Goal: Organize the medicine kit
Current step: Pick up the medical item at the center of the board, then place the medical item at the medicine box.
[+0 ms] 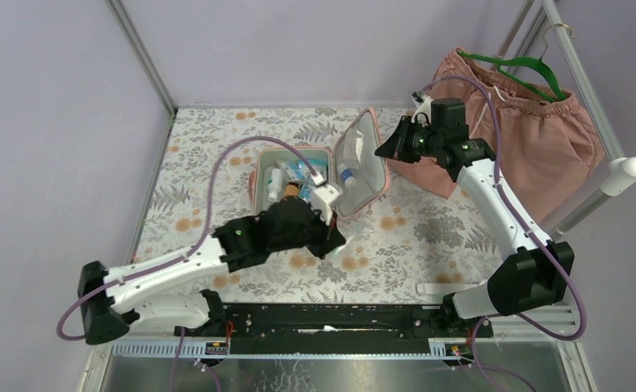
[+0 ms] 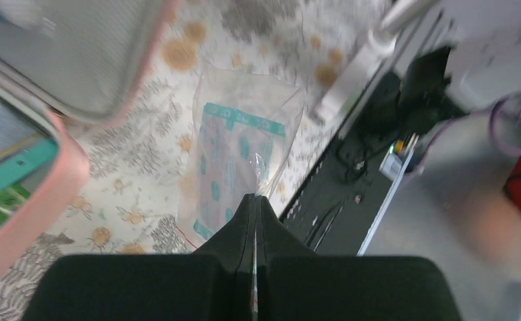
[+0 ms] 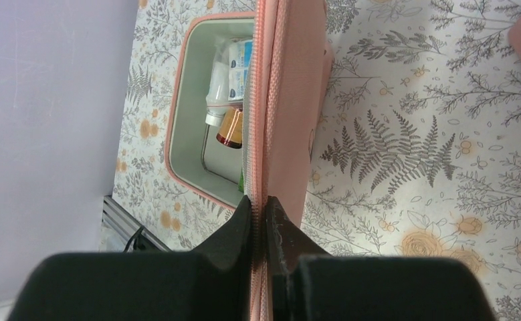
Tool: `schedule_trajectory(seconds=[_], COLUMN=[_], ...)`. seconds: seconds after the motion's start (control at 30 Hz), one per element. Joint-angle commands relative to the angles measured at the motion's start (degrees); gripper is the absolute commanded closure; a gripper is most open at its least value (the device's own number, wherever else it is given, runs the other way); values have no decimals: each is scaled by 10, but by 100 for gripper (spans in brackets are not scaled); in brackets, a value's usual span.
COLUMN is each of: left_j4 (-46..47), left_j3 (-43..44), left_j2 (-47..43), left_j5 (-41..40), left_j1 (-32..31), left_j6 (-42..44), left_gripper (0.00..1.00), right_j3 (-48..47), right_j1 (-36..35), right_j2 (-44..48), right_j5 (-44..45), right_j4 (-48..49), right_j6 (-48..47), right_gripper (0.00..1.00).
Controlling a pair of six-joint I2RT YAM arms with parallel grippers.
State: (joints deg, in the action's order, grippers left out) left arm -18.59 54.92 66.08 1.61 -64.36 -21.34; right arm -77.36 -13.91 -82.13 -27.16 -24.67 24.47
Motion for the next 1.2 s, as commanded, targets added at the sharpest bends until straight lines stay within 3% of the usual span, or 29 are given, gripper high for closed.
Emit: schedule_trajectory(seconds=[0.0, 0.2, 0.33, 0.6, 1.17], left_j4=[49, 60, 111, 181, 141], left_j3=[31, 111, 146, 182, 189], left_j2=[-54, -57, -26, 46, 111], left_j5=[45, 43, 99, 135, 80], left_j1=[69, 158, 220, 226, 227], left_j6=[-57, -140, -235, -341, -335], left_gripper=[100, 100, 100, 100, 100], right_j3=[33, 113, 141, 141, 126], right_j1=[-6, -8, -13, -30, -49], right_j2=[27, 85, 121, 136, 129], right_j5=[-31, -58, -42, -26, -11], right_j4=[-13, 82, 118, 128, 124], right_j6=[29, 142, 190, 213, 211], right_gripper=[100, 100, 100, 100, 100])
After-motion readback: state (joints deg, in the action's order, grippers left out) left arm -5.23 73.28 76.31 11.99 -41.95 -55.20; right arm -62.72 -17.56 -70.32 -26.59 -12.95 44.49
